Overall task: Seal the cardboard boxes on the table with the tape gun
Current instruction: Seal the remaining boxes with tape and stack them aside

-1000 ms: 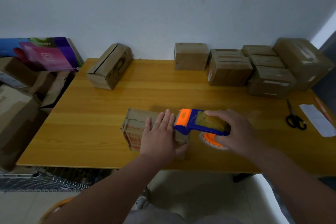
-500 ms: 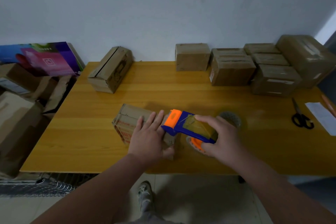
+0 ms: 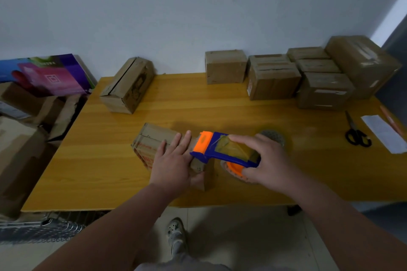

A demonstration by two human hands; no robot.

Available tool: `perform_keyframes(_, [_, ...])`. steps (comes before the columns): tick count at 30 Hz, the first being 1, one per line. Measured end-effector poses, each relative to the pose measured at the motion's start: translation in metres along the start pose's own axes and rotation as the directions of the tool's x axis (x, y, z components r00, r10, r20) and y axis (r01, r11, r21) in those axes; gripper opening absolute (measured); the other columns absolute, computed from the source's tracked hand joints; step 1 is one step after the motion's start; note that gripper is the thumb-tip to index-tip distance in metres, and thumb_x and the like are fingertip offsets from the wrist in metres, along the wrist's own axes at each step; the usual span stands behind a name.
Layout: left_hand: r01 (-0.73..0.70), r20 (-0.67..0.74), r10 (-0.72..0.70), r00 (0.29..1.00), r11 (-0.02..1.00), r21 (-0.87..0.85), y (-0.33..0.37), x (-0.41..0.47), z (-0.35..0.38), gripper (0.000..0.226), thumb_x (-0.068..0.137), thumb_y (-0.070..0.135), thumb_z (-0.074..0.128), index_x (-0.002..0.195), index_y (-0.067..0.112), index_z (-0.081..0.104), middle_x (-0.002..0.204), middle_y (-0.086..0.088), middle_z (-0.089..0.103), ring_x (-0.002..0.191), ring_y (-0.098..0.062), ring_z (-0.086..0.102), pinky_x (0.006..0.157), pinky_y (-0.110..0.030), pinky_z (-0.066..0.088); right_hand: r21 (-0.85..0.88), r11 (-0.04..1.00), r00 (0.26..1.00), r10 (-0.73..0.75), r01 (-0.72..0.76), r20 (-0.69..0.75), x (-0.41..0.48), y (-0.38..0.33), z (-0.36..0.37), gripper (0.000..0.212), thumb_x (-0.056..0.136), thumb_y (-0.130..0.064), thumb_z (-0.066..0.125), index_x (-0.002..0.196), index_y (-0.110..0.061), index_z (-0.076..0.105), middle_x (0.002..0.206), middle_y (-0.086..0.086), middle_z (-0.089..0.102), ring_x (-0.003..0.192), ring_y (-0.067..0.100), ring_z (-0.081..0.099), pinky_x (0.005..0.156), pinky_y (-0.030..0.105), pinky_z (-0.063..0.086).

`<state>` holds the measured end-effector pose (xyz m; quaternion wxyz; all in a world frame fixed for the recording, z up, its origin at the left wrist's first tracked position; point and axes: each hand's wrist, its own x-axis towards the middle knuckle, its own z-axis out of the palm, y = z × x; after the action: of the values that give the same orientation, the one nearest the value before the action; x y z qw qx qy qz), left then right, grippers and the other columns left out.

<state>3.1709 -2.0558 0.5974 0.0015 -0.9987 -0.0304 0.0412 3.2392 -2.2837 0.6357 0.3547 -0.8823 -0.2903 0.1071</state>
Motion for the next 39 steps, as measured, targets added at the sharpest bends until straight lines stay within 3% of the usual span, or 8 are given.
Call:
perform_keyframes(6, [-0.006, 0.041, 0.005, 0.999, 1.0, 0.024, 0.001, 0.002, -0.003, 0.091, 0.066, 0.08, 0.003, 0.148, 0.043, -0.011, 0.16, 0.004, -0.011, 0.148, -0.021, -0.006, 0.117, -0.046, 0.001, -0.064, 0.996, 0.997, 0.067, -0.068, -0.027, -0.035, 0.021, -0.046, 0.07, 0.047, -0.069, 0.057, 0.115, -0.054, 0.05, 0.101, -0.01, 0.054, 0.086, 0.003, 0.055, 0.066, 0.014, 0.042])
perform_keyframes(10, [-0.038, 0.081, 0.035, 0.996, 0.999, 0.035, 0.002, 0.002, -0.007, 0.076, 0.087, 0.072, 0.031, 0.145, 0.05, -0.013, 0.16, -0.001, -0.014, 0.148, -0.024, -0.009, 0.117, -0.05, -0.001, -0.132, 0.986, 0.989, 0.117, -0.104, 0.094, -0.029, 0.015, -0.04, 0.079, 0.051, -0.061, 0.061, 0.127, -0.042, 0.055, 0.098, -0.01, 0.05, 0.08, 0.011, 0.057, 0.07, 0.031, 0.052])
perform_keyframes(13, [-0.068, 0.095, 0.064, 0.993, 0.997, 0.041, 0.0, 0.002, -0.009, 0.075, 0.088, 0.069, 0.034, 0.144, 0.052, -0.013, 0.16, -0.003, -0.016, 0.147, -0.027, -0.01, 0.117, -0.053, -0.001, -0.221, 0.97, 0.98, 0.136, -0.102, 0.144, -0.013, 0.004, -0.031, 0.067, 0.071, -0.035, 0.076, 0.133, -0.042, 0.051, 0.102, -0.005, 0.047, 0.083, 0.011, 0.055, 0.07, 0.025, 0.049])
perform_keyframes(17, [-0.09, 0.117, 0.085, 0.989, 0.995, 0.038, -0.002, 0.003, -0.01, 0.082, 0.085, 0.07, 0.04, 0.142, 0.053, -0.017, 0.159, -0.005, -0.018, 0.147, -0.028, -0.011, 0.116, -0.055, -0.002, -0.313, 0.945, 0.972, 0.159, -0.099, 0.171, 0.004, -0.014, -0.026, 0.064, 0.078, -0.036, 0.073, 0.136, -0.043, 0.047, 0.124, 0.002, 0.049, 0.112, 0.021, 0.053, 0.082, 0.033, 0.045])
perform_keyframes(19, [-0.092, 0.131, 0.087, 0.988, 0.995, 0.033, -0.002, 0.003, -0.011, 0.083, 0.085, 0.069, 0.041, 0.142, 0.053, -0.017, 0.159, -0.005, -0.019, 0.147, -0.029, -0.012, 0.115, -0.056, -0.003, -0.353, 0.931, 0.972, 0.161, -0.092, 0.171, 0.013, -0.022, -0.027, 0.059, 0.078, -0.035, 0.071, 0.132, -0.044, 0.05, 0.116, 0.0, 0.054, 0.099, 0.018, 0.058, 0.071, 0.031, 0.046])
perform_keyframes(22, [-0.093, 0.134, 0.088, 0.987, 0.995, 0.036, -0.003, 0.004, -0.01, 0.081, 0.085, 0.07, 0.039, 0.142, 0.053, -0.015, 0.159, -0.005, -0.018, 0.147, -0.029, -0.011, 0.115, -0.057, -0.003, -0.348, 0.929, 0.963, 0.198, -0.125, 0.183, 0.025, -0.026, -0.031, 0.055, 0.074, -0.027, 0.069, 0.125, -0.044, 0.056, 0.102, -0.002, 0.064, 0.073, 0.015, 0.062, 0.063, 0.033, 0.052])
perform_keyframes(29, [-0.095, 0.121, 0.091, 0.988, 0.995, 0.027, -0.002, 0.013, -0.012, 0.074, 0.085, 0.075, 0.029, 0.145, 0.053, -0.009, 0.16, -0.004, -0.014, 0.147, -0.028, -0.009, 0.114, -0.057, -0.002, -0.273, 0.938, 0.929, 0.28, -0.212, 0.24, 0.043, -0.032, -0.04, 0.058, 0.071, -0.014, 0.068, 0.121, -0.043, 0.059, 0.13, -0.001, 0.051, 0.093, 0.018, 0.057, 0.074, 0.036, 0.054])
perform_keyframes(39, [-0.1, 0.103, 0.1, 0.99, 0.995, -0.001, -0.005, 0.007, -0.005, 0.078, 0.067, 0.077, 0.007, 0.138, 0.056, -0.017, 0.16, -0.002, -0.013, 0.147, -0.028, -0.01, 0.113, -0.058, -0.003, -0.382, 0.902, 0.883, 0.335, -0.2, 0.328, 0.05, -0.054, -0.042, 0.059, 0.07, -0.009, 0.065, 0.124, -0.033, 0.061, 0.109, -0.007, 0.048, 0.084, 0.013, 0.055, 0.066, 0.026, 0.05])
